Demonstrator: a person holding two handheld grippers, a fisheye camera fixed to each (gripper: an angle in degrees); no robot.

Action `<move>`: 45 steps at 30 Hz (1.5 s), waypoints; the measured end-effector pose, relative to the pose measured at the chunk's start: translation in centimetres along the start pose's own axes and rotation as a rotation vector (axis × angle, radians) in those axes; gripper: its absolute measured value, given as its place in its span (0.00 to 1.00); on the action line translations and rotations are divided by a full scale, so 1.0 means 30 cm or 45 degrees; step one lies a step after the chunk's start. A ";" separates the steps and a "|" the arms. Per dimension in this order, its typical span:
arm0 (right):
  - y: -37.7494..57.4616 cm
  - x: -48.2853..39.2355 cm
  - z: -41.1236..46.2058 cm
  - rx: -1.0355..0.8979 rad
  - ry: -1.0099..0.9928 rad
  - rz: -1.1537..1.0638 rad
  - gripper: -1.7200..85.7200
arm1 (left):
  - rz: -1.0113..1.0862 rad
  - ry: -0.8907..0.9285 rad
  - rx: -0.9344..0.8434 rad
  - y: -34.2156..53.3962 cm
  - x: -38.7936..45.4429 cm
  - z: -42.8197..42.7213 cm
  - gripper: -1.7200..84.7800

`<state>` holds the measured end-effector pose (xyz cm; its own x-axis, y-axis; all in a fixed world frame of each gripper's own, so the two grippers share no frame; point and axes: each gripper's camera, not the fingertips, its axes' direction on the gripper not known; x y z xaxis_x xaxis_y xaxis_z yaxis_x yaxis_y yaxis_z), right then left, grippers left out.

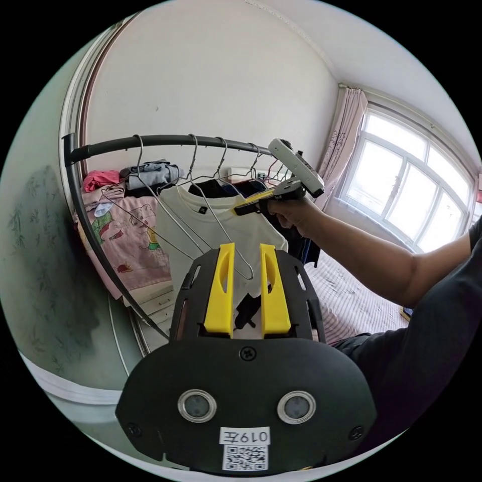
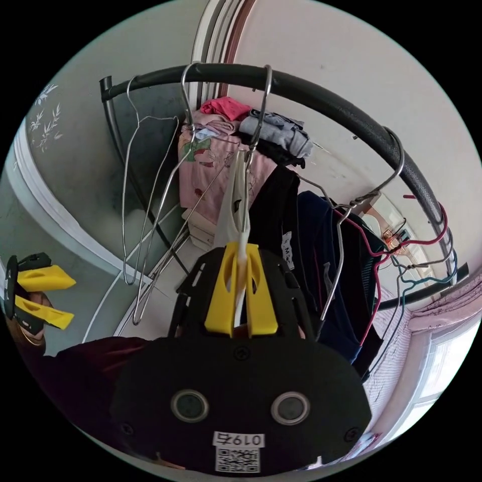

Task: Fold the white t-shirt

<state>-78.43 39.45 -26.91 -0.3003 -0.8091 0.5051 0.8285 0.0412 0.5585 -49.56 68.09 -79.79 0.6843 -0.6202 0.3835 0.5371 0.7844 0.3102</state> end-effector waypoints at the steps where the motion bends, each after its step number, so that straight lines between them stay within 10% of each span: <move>1: 0.000 0.005 -0.002 0.020 0.003 0.017 0.01 | 0.001 0.002 0.004 -0.003 -0.004 0.001 0.10; 45: 1.063 -0.074 -0.889 0.270 0.195 0.323 0.01 | 0.571 0.129 0.009 -0.367 0.464 0.605 0.11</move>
<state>-38.73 26.92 -27.76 -0.0105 -0.8353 0.5497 0.7464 0.3592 0.5602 -54.91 50.72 -62.09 0.8933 -0.2154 0.3945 0.1737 0.9750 0.1389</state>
